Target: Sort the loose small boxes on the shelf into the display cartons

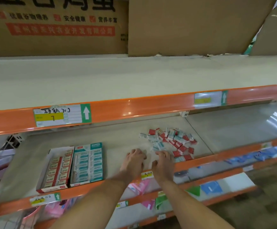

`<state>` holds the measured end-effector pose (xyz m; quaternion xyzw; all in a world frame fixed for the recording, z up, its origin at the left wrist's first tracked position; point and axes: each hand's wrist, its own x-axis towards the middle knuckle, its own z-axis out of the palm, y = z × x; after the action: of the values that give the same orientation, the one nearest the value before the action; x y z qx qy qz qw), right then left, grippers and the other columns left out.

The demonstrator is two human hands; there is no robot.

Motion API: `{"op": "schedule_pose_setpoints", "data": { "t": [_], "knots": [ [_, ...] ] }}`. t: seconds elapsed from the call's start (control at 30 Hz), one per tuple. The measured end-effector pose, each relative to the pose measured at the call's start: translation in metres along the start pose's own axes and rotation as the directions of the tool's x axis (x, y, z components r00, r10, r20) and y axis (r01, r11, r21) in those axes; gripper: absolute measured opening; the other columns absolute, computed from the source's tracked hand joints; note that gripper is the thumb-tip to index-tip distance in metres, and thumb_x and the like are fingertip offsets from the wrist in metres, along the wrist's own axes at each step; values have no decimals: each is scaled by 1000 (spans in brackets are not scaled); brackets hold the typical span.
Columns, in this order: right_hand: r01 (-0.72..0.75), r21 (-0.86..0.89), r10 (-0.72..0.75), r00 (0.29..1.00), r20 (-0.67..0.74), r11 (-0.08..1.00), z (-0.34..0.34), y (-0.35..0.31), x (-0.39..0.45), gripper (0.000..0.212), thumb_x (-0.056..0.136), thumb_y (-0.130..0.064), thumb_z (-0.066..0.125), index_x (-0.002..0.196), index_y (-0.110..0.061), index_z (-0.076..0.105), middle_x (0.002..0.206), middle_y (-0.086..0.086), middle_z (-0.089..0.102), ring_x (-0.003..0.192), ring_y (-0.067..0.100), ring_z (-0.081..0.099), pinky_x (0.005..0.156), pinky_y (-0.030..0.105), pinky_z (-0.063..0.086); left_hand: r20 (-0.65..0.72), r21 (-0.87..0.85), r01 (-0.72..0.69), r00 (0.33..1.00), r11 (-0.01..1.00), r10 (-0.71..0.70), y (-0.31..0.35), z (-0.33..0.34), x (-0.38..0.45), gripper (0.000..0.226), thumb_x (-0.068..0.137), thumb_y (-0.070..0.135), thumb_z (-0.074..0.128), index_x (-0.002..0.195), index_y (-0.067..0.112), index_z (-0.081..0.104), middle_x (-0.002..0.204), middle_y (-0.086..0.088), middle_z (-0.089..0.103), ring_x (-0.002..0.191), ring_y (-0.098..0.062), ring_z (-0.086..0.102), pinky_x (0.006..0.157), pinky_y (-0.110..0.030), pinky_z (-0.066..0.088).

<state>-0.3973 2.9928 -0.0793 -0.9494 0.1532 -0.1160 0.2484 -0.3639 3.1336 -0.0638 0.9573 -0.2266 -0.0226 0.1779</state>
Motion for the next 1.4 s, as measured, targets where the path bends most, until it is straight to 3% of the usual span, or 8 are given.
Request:
{"op": "schedule_pose_setpoints", "data": {
  "t": [0.37,0.47,0.6,0.9,1.03,1.13,1.3,1.4],
  "knots": [
    [-162,114,159,987,33,980,-26,46,22,52,80,1,55,131,-8,51,136,11,47,126,26,39,108,38,34,31,14,-52,998,999,52,50,27,40,54,85,15,59,137,25,48,138,0,44,124,-23,43,100,-33,42],
    [-144,71,142,989,36,987,-29,53,29,47,86,-5,60,132,-11,53,145,9,40,134,27,34,114,38,32,4,-28,0,1000,1000,0,63,34,47,66,87,21,64,147,26,36,152,-2,29,138,-26,32,107,-34,38],
    [-132,58,129,990,62,989,-28,59,38,42,86,-1,62,126,-12,57,143,10,41,133,29,33,111,38,33,78,16,-5,997,1000,4,74,42,50,60,98,35,47,152,27,24,160,-2,11,144,-27,17,113,-41,33],
    [-95,124,94,996,15,988,-26,65,46,34,98,-9,49,131,-14,56,144,8,45,136,25,35,112,37,35,-83,-168,80,992,983,-95,80,53,54,26,99,37,48,122,24,47,124,-2,46,103,-19,53,92,-36,50],
    [-102,139,99,995,28,985,-25,68,49,32,96,-12,54,129,-15,55,134,6,53,126,23,44,104,34,44,-125,-204,87,986,975,-114,74,59,56,10,99,34,49,108,32,53,122,3,48,91,3,48,73,-9,42],
    [-73,111,66,996,66,991,-26,72,51,34,98,-15,53,132,-16,55,132,5,56,127,23,44,105,34,41,-91,-263,95,988,960,-123,73,59,57,27,93,26,58,119,23,58,127,2,49,107,-12,50,93,-27,48],
    [3,82,-7,998,55,997,-22,73,53,25,99,-24,52,122,-22,61,121,-2,60,118,19,47,98,32,42,-173,-265,89,975,960,-138,63,55,45,40,90,17,60,129,23,56,133,7,49,123,-13,37,98,-19,33],
    [98,142,-91,995,-51,985,-27,64,50,18,101,-25,49,112,-19,62,108,-4,61,101,12,52,79,11,38,-183,-301,116,967,947,-177,45,53,35,49,84,10,64,131,22,54,130,2,48,120,-17,43,98,-25,42]
  ]
}}
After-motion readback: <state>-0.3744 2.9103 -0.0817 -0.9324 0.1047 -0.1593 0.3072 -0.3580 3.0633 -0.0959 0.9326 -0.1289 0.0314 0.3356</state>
